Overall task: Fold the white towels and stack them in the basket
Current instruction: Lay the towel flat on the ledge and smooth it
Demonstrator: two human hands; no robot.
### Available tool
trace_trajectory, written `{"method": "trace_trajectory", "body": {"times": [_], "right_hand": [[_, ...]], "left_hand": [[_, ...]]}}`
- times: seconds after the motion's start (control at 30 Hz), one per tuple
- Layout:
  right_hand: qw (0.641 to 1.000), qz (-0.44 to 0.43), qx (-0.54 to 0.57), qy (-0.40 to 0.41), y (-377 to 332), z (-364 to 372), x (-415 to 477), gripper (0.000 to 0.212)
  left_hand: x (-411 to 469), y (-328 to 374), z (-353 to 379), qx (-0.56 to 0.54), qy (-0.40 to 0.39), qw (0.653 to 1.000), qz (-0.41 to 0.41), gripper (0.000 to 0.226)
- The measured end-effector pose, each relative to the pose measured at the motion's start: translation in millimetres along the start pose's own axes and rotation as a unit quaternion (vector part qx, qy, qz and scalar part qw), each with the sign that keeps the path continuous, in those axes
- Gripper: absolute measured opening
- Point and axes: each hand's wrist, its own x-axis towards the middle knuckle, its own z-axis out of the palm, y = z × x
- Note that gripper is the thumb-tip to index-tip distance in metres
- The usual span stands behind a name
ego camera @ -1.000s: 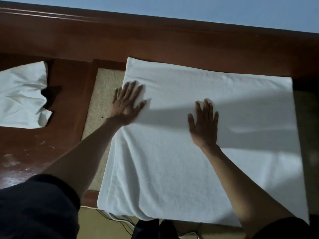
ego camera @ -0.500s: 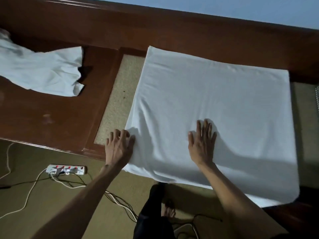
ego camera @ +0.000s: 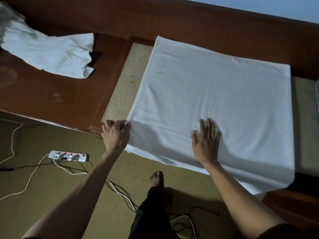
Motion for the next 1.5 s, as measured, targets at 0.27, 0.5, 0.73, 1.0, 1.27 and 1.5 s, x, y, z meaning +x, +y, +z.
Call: {"method": "trace_trajectory", "body": {"times": [0.27, 0.5, 0.73, 1.0, 1.27, 1.5], "right_hand": [[1.0, 0.004, -0.005, 0.026, -2, 1, -3, 0.061], [1.0, 0.01, 0.0, 0.028, -4, 0, -5, 0.06], [0.999, 0.01, -0.006, 0.045, -4, 1, -5, 0.06], [0.999, 0.002, -0.008, 0.033, -4, -3, -6, 0.062], [0.999, 0.009, -0.021, 0.038, -6, -2, -1, 0.059], [0.991, 0.1, 0.042, 0.084, -11, -16, 51, 0.033]], "left_hand": [[-34, -52, 2, 0.007, -0.017, 0.995, 0.102, 0.026], [-39, -70, 10, 0.038, 0.046, 0.996, 0.06, 0.02], [-34, 9, 23, -0.046, 0.064, 0.975, 0.206, 0.038], [0, 4, 45, 0.175, -0.113, 0.93, 0.304, 0.063], [6, 27, 33, 0.102, -0.051, 0.978, 0.176, 0.067], [49, 106, 88, 0.127, -0.163, 0.912, 0.353, 0.064]]}}
